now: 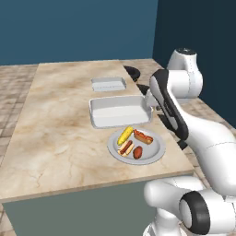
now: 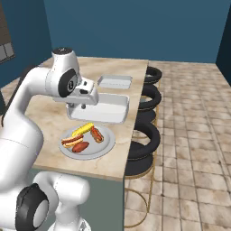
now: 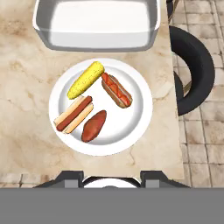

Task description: Place one cooked food and one vegetable from the large plate to each tupperware container.

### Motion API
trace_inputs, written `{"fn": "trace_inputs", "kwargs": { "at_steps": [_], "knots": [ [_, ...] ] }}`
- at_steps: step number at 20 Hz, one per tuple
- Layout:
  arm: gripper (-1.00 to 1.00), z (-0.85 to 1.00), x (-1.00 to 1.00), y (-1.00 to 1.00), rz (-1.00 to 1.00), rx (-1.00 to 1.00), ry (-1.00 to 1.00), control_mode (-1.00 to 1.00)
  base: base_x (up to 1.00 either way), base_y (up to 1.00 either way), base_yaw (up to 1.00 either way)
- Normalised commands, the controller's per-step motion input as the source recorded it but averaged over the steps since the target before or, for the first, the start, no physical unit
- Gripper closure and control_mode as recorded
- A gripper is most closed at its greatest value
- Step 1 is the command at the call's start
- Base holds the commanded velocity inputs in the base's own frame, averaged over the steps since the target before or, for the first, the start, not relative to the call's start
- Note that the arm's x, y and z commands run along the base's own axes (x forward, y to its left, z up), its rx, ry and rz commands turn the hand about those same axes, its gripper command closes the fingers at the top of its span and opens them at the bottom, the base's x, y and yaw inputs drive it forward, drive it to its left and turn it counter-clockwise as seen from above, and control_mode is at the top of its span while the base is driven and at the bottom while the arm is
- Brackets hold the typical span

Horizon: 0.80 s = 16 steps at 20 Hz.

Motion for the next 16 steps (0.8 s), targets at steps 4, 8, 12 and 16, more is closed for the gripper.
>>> {"fn": "trace_inputs", "kwargs": {
  "at_steps": [4,8,12,16],
  "knots": [
    [-1.0,-0.31,0.29,-0.04,0.0,0.01,0.02,-1.0,0.0,0.0,0.0],
    [-1.0,-1.0,0.92,0.03,0.08,-0.18,0.12,-1.0,0.0,0.0,0.0],
    [-1.0,-0.82,0.6,0.01,0.22,-0.02,0.05,-1.0,0.0,0.0,0.0],
    [-1.0,-0.8,0.2,0.0,0.26,0.0,0.07,-1.0,0.0,0.0,0.0]
  ]
}}
